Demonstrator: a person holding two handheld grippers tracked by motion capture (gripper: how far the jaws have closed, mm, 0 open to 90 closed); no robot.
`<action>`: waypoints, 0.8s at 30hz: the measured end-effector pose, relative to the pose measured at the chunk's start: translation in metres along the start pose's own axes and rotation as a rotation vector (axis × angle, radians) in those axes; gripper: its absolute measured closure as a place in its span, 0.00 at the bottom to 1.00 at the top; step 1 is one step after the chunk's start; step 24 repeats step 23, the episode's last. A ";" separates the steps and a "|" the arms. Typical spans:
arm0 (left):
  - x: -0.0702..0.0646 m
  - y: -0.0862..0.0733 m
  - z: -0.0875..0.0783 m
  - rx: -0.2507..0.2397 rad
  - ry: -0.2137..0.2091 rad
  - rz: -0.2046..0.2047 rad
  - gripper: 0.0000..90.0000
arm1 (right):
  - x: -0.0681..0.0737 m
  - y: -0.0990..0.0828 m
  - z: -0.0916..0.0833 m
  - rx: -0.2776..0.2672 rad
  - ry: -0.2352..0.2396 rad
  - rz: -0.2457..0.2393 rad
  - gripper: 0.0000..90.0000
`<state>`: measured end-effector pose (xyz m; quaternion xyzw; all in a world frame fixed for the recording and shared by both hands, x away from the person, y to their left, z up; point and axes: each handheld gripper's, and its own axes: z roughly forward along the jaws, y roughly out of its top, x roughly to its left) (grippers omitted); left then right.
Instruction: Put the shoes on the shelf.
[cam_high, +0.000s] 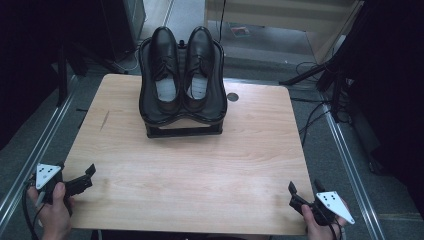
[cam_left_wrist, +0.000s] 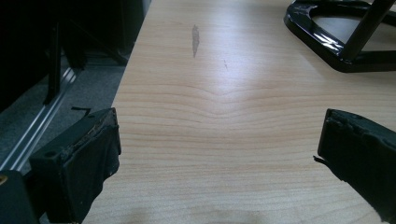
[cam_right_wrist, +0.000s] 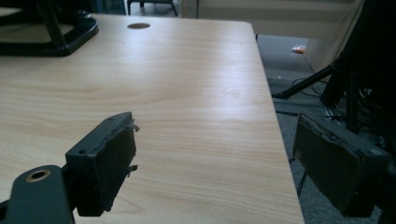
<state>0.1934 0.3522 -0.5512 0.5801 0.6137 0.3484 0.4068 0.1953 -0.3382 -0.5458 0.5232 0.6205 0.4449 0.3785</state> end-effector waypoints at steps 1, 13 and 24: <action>0.000 0.000 0.000 0.000 0.000 0.000 0.00 | 0.002 0.000 0.001 0.016 0.007 -0.016 0.15; 0.000 0.000 0.001 0.005 -0.010 0.000 0.00 | -0.002 0.002 0.006 0.059 0.034 0.014 0.16; 0.000 0.000 0.001 0.012 -0.007 0.000 0.00 | -0.004 0.002 0.006 0.062 0.028 0.023 0.16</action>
